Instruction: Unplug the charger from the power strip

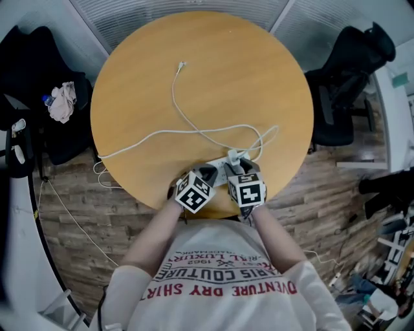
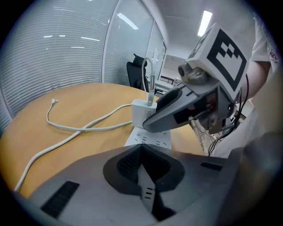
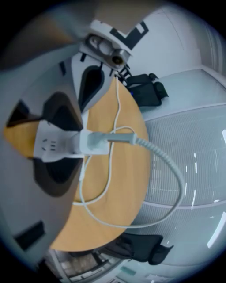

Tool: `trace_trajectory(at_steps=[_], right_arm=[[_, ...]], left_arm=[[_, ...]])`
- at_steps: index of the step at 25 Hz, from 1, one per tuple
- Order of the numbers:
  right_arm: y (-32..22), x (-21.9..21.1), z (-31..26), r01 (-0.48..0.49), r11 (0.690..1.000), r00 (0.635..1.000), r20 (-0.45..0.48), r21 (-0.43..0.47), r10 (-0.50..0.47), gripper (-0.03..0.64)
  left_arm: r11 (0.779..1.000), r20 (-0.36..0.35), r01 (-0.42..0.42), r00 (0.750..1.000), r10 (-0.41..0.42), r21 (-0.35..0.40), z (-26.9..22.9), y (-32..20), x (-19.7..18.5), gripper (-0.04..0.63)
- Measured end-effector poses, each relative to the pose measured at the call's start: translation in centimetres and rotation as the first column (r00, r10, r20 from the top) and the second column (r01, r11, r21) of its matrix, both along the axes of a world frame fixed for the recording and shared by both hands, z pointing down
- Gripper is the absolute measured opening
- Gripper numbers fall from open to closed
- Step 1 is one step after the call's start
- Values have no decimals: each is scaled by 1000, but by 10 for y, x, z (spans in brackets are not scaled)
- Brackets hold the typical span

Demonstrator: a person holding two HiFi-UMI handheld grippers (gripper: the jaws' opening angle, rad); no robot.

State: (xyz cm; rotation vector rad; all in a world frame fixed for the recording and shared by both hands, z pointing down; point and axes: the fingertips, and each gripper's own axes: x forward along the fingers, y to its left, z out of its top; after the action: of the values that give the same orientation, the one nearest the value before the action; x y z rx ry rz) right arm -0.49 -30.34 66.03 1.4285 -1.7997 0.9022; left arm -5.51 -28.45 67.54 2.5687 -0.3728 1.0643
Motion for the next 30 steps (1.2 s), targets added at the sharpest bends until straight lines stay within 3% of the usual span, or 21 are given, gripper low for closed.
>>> trace_trajectory(at_steps=[11, 23, 30], right_arm=[[-5, 2, 16, -8, 995, 998, -55, -98, 3, 178], [-3, 1, 13, -29, 996, 997, -69, -89, 23, 155], [-7, -5, -21, -5, 1000, 999, -41, -2, 5, 155]], left_arm=[[1000, 4, 3, 1000, -3, 1, 2, 0, 0, 32], [1000, 6, 8, 1000, -8, 3, 2, -3, -2, 32], [1000, 5, 9, 1000, -9, 0, 3, -1, -2, 32]])
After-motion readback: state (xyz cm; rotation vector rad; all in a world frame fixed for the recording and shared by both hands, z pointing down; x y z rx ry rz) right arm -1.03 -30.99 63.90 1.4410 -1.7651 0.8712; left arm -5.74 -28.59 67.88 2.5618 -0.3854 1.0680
